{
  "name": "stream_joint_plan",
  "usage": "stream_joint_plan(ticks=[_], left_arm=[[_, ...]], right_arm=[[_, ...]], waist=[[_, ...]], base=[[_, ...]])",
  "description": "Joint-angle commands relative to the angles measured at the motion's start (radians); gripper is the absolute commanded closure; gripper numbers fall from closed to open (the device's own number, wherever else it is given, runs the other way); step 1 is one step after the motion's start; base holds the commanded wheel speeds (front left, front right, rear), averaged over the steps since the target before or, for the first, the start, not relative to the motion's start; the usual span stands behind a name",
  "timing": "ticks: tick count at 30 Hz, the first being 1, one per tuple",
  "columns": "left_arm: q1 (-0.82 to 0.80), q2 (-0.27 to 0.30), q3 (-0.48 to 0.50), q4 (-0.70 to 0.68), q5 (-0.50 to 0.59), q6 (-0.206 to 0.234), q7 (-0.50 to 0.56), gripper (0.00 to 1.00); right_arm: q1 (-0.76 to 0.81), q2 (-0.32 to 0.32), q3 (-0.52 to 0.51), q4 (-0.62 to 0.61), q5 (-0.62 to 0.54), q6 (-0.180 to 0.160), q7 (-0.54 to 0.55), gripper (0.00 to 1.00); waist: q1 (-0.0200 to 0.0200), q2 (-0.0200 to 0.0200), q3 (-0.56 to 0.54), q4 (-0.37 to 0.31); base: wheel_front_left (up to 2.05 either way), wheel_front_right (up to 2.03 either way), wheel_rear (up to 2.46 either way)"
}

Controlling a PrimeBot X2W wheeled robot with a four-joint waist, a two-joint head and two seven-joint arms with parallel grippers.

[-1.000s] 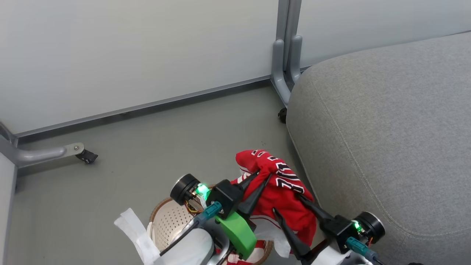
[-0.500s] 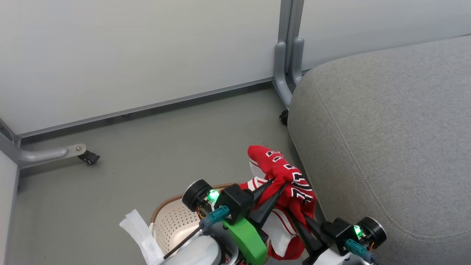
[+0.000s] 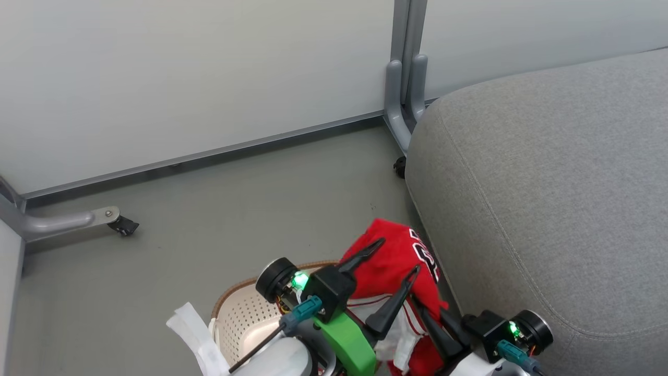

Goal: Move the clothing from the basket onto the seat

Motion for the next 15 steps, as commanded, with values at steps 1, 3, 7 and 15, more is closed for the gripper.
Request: stream_joint_plan(ticks=[1,3,7,15], left_arm=[[0.014,0.006,-0.001,0.003,0.006,-0.005,-0.004,0.0],[0.01,0.007,-0.002,0.005,0.005,-0.004,-0.007,0.0],[0.003,0.009,-0.001,0.008,0.004,0.0,-0.013,0.0],[0.002,0.022,0.008,0.012,0.013,0.017,-0.037,0.0]], right_arm=[[0.004,-0.005,-0.003,-0.007,0.006,-0.002,-0.001,1.0],[0.004,-0.006,-0.003,-0.009,0.006,-0.002,-0.001,1.0],[-0.001,-0.007,-0.004,-0.012,0.008,-0.002,-0.002,1.0],[-0.001,-0.004,-0.039,-0.028,0.004,-0.002,-0.002,1.0]], waist=[[0.0001,0.0,0.001,0.0],[0.0001,0.0,0.003,-0.001],[0.0001,0.0,0.008,-0.006],[0.0001,0.0,0.028,-0.023]], base=[[0.0,0.0,0.0],[0.0,0.0,0.0],[0.0,0.0,0.0],[0.0,0.0,0.0]])
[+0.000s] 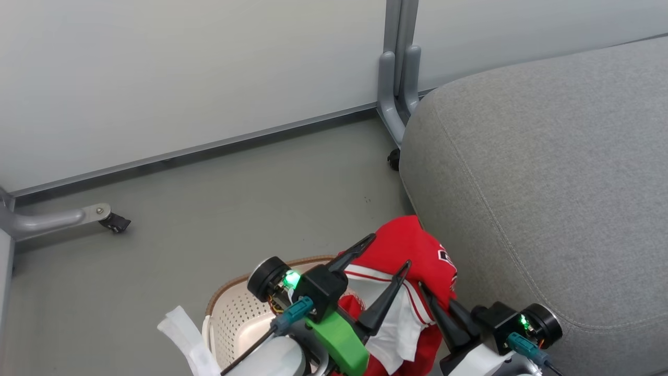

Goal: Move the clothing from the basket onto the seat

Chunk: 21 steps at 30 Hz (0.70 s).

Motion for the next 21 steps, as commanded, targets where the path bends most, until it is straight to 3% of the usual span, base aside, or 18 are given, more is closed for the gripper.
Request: stream_joint_plan(ticks=[1,11,21], left_arm=[[0.003,0.012,0.007,0.007,0.012,0.009,-0.012,0.0],[0.003,0.065,0.054,0.032,0.065,-0.01,-0.064,0.0],[0.072,0.127,0.164,-0.073,0.179,-0.037,-0.063,0.0]], right_arm=[[-0.001,-0.002,-0.013,-0.011,-0.001,-0.002,-0.002,1.0],[-0.027,0.002,-0.12,-0.127,-0.013,-0.002,-0.002,1.0],[-0.06,0.027,-0.202,-0.281,-0.023,-0.002,-0.002,1.0]], waist=[[0.0,-0.0001,0.013,-0.01],[0.0,-0.0001,0.151,-0.106],[0.0,-0.0001,0.347,-0.234]], base=[[0.0,0.0,0.0],[0.0,0.0,0.0],[0.0,0.0,0.0]])
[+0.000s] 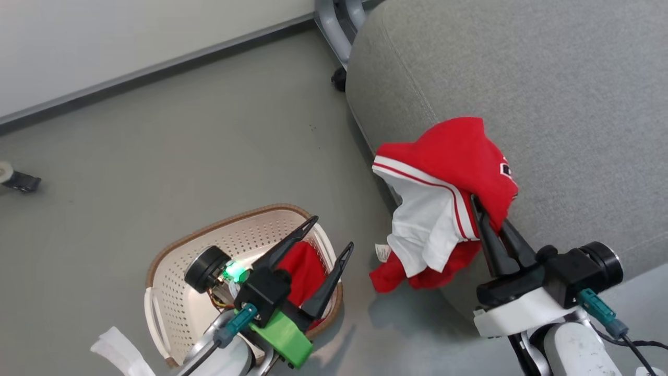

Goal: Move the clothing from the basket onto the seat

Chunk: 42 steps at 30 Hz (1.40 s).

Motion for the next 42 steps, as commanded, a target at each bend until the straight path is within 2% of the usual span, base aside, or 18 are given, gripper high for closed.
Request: stream_joint_plan(ticks=[1,9,13,16,20,23,27,32,34,35,36,37,42], left_arm=[[0.014,0.014,0.012,-0.01,0.02,-0.007,0.0,0.0],[-0.029,0.065,0.028,-0.046,0.092,-0.037,0.0,0.0],[-0.072,0.091,0.012,-0.064,0.122,-0.047,-0.001,0.0],[-0.103,0.11,-0.002,-0.075,0.133,-0.049,0.0,0.0],[-0.131,0.125,-0.012,-0.088,0.141,-0.053,0.0,0.0],[-0.154,0.135,-0.02,-0.093,0.148,-0.054,0.0,0.0],[-0.18,0.13,-0.031,-0.088,0.151,-0.054,0.0,0.0],[-0.198,0.104,-0.028,-0.081,0.144,-0.055,0.0,0.0],[-0.201,0.091,-0.029,-0.077,0.143,-0.055,0.0,0.0],[-0.2,0.084,-0.027,-0.074,0.142,-0.055,0.0,0.0],[-0.197,0.079,-0.024,-0.072,0.141,-0.054,-0.001,0.0],[-0.192,0.072,-0.018,-0.069,0.139,-0.053,0.0,0.0],[-0.154,0.037,0.005,-0.055,0.13,-0.046,0.0,0.0]], right_arm=[[-0.024,0.004,-0.012,-0.026,0.0,-0.002,-0.003,1.0],[-0.161,0.008,-0.104,-0.163,-0.009,-0.002,-0.003,1.0],[-0.301,-0.044,-0.211,-0.208,-0.008,-0.002,-0.003,1.0],[-0.416,-0.117,-0.302,-0.203,-0.016,-0.002,-0.003,1.0],[-0.552,-0.21,-0.395,-0.157,0.026,-0.002,-0.003,1.0],[-0.631,-0.256,-0.44,-0.101,0.053,-0.002,-0.003,1.0],[-0.678,-0.284,-0.451,-0.008,0.065,-0.002,-0.002,1.0],[-0.664,-0.279,-0.448,0.157,0.061,-0.002,-0.002,0.98],[-0.631,-0.294,-0.423,0.213,0.008,-0.002,-0.002,0.78],[-0.621,-0.296,-0.413,0.236,-0.01,-0.002,-0.002,0.61],[-0.616,-0.291,-0.41,0.248,-0.02,-0.002,-0.002,0.04],[-0.606,-0.276,-0.415,0.248,-0.034,-0.002,-0.003,0.0],[-0.497,-0.22,-0.421,0.23,-0.108,-0.002,-0.002,0.0]], waist=[[0.0,0.0,0.129,-0.103],[0.0,0.0,0.297,-0.146],[0.0,0.0,0.397,-0.133],[0.0,0.0,0.465,-0.114],[0.0,0.0,0.536,-0.09],[0.0,0.0,0.574,-0.069],[0.0,0.0,0.604,-0.038],[0.0,0.0,0.608,-0.007],[0.0,0.0,0.598,0.008],[0.0,0.0,0.59,0.015],[0.0,0.0,0.584,0.018],[0.0,0.0,0.572,0.023],[0.0,0.0,0.494,0.039]], base=[[0.0,0.0,0.0],[0.0,0.0,0.0],[0.0,0.0,0.0],[0.0,0.0,0.0],[0.0,0.0,0.0],[0.0,0.0,0.0],[0.0,0.0,0.0],[0.0,0.0,0.0],[0.0,0.0,0.0],[0.0,0.0,0.0],[0.0,0.0,0.0],[0.0,0.0,0.0],[0.0,0.0,0.0]])
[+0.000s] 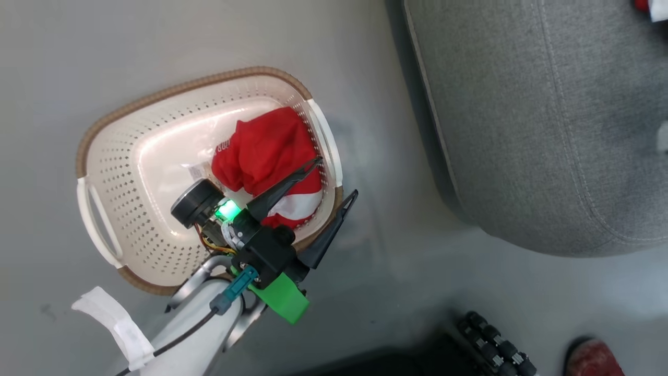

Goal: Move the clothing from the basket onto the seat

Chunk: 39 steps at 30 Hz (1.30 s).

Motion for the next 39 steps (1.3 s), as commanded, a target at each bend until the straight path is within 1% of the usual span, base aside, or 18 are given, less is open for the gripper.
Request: stream_joint_plan(ticks=[1,4,7,11,15,20,26,28,31,34,39], left_arm=[[0.024,-0.013,0.009,0.006,-0.003,0.006,-0.001,0.0],[0.055,-0.042,0.035,0.021,-0.013,0.02,0.0,0.0],[0.094,-0.078,0.071,0.041,-0.025,0.038,0.0,0.0],[0.154,-0.125,0.124,0.078,-0.048,0.045,0.0,0.0],[0.223,-0.173,0.195,0.108,-0.066,0.058,0.0,0.0],[0.325,-0.217,0.308,0.121,-0.084,0.09,0.0,0.0],[0.449,-0.244,0.438,0.105,-0.103,0.116,0.0,0.0],[0.485,-0.25,0.469,0.095,-0.095,0.116,0.0,0.0],[0.534,-0.252,0.506,0.072,-0.076,0.117,0.0,0.0],[0.573,-0.255,0.54,0.03,-0.038,0.131,0.0,0.0],[0.639,-0.258,0.567,-0.043,0.008,0.145,0.0,0.0]], right_arm=[[0.047,0.025,0.003,-0.013,-0.012,-0.002,-0.002,0.0],[0.142,0.071,0.029,-0.038,-0.028,-0.002,-0.002,0.0],[0.235,0.116,0.088,-0.06,-0.024,-0.002,-0.002,0.0],[0.338,0.158,0.164,-0.064,0.002,-0.002,-0.002,0.0],[0.415,0.183,0.248,-0.052,0.035,-0.002,-0.002,0.0],[0.481,0.202,0.327,-0.059,0.079,-0.002,-0.002,0.0],[0.532,0.223,0.376,-0.077,0.145,-0.002,-0.002,0.0],[0.548,0.225,0.375,-0.078,0.158,-0.002,-0.002,0.0],[0.577,0.231,0.38,-0.086,0.171,-0.002,-0.002,0.0],[0.602,0.233,0.386,-0.094,0.175,-0.002,-0.002,0.0],[0.657,0.235,0.377,-0.119,0.179,-0.002,-0.002,0.0]], waist=[[-0.0001,0.0,-0.085,0.019],[-0.0001,0.0,-0.158,0.031],[-0.0001,0.0,-0.237,0.051],[-0.0001,0.0,-0.347,0.094],[-0.0001,0.0,-0.455,0.141],[-0.0001,0.0,-0.579,0.195],[-0.0001,0.0,-0.688,0.228],[-0.0001,0.0,-0.718,0.233],[-0.0001,0.0,-0.755,0.239],[-0.0001,0.0,-0.78,0.237],[-0.0001,0.0,-0.818,0.227]], base=[[0.0,0.0,0.0],[0.0,0.0,0.0],[0.0,0.0,0.0],[0.0,0.0,0.0],[0.0,0.0,0.0],[0.0,0.0,0.0],[0.0,0.0,0.0],[0.0,0.0,0.0],[0.0,0.0,0.0],[0.0,0.0,0.0],[0.0,0.0,0.0]])
